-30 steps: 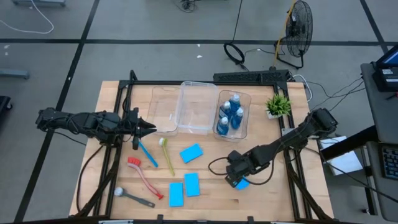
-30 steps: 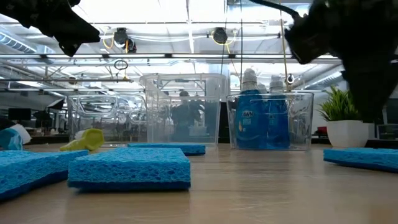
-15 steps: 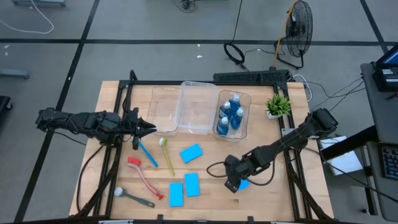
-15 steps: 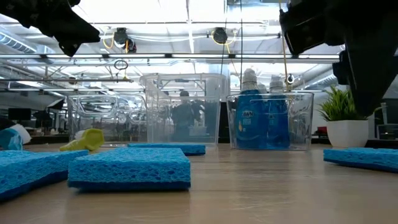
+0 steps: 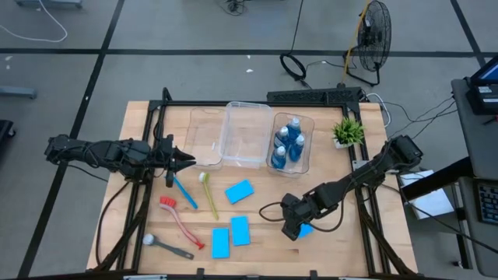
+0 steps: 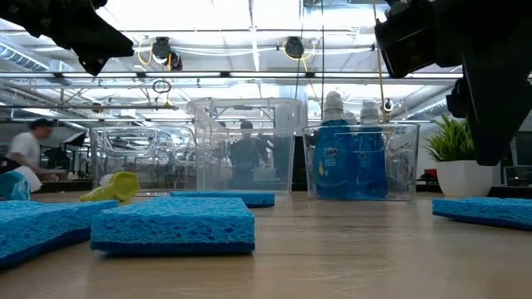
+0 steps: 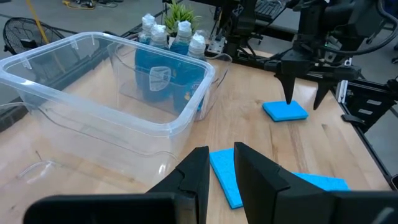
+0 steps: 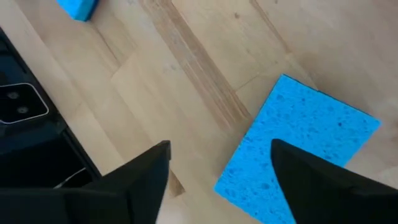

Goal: Pick & Place Kitchen Sink Supplies
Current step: Put the blue sponge into the left transparent bin

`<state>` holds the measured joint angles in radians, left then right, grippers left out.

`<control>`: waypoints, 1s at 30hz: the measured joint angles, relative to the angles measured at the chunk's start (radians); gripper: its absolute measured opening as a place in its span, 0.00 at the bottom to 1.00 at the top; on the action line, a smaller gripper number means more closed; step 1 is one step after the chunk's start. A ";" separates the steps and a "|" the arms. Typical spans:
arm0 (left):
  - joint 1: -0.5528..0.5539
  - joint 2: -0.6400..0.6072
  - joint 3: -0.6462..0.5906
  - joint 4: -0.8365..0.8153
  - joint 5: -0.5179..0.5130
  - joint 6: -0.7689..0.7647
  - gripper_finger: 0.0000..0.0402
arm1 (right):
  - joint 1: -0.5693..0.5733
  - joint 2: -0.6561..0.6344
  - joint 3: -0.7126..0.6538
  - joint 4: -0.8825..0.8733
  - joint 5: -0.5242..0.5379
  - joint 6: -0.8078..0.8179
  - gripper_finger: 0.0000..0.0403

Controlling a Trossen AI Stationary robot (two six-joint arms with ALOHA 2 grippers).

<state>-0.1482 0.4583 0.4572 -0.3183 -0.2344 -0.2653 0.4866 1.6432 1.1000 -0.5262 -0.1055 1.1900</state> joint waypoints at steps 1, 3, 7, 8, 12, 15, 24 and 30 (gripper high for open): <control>0.000 0.000 0.000 0.000 0.000 0.000 0.19 | 0.000 0.000 0.000 -0.001 0.000 -0.003 0.72; 0.000 0.000 0.000 0.000 0.000 0.000 0.19 | 0.000 0.000 0.000 -0.001 -0.001 -0.007 0.78; 0.000 0.000 0.000 0.000 0.000 0.000 0.19 | 0.000 0.000 0.000 -0.001 -0.010 -0.006 0.87; 0.000 0.000 0.000 0.000 0.000 0.000 0.19 | 0.000 0.000 0.000 -0.001 -0.024 -0.009 0.89; 0.000 0.000 0.000 0.000 0.000 0.000 0.19 | 0.000 0.000 0.000 -0.008 -0.030 -0.025 0.91; 0.000 0.000 0.000 0.000 0.000 0.000 0.19 | 0.000 0.000 0.000 -0.042 -0.029 -0.023 0.91; 0.000 0.000 0.000 0.000 0.000 0.000 0.19 | 0.000 0.000 0.000 -0.196 -0.024 0.062 0.91; 0.000 0.000 0.000 0.000 -0.001 0.000 0.19 | 0.000 0.005 0.000 -0.174 0.011 0.081 0.91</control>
<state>-0.1482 0.4580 0.4572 -0.3183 -0.2352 -0.2653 0.4862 1.6482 1.1004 -0.6998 -0.0945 1.2712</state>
